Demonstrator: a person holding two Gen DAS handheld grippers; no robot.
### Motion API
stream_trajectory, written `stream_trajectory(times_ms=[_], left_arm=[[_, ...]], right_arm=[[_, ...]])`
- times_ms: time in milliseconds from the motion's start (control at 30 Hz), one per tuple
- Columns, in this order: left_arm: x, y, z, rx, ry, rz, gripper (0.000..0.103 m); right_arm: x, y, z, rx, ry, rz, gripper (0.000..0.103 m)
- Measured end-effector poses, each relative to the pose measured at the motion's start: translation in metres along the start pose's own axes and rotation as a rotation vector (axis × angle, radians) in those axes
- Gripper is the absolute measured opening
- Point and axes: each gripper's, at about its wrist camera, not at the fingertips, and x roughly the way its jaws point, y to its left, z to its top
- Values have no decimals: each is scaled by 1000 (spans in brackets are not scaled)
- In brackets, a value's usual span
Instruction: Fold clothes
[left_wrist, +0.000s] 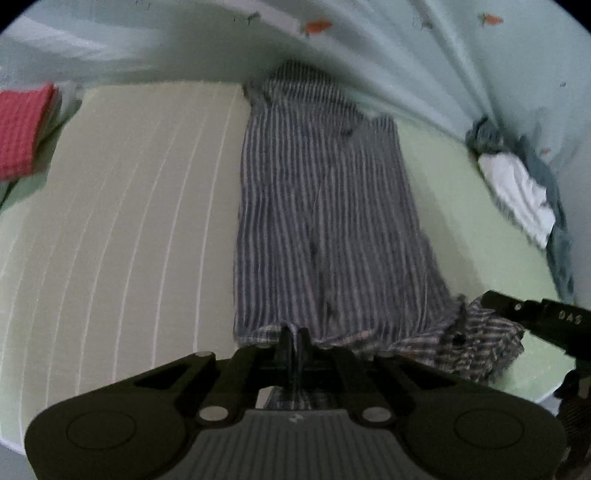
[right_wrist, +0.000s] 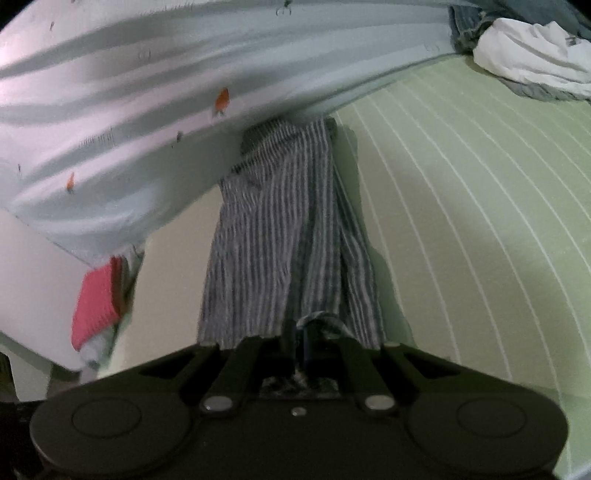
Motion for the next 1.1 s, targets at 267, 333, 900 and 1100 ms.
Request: stream_trajectory(times_ms=[267,333,900,1100], left_arm=[[25,17,68,-87,-52,-38,2],[35,23,86,-105,-58,-37,2],[146,89,171,-318,-35,50,47],[118,107,150,-396,-54,63,66]], right_arm=[[39,5,60,-38,-50,35,4],[56,4,79,-52,-58,41,4],[178,-48,164,87,8,-182,53],[135,-53,155,98,-52,-242,67]])
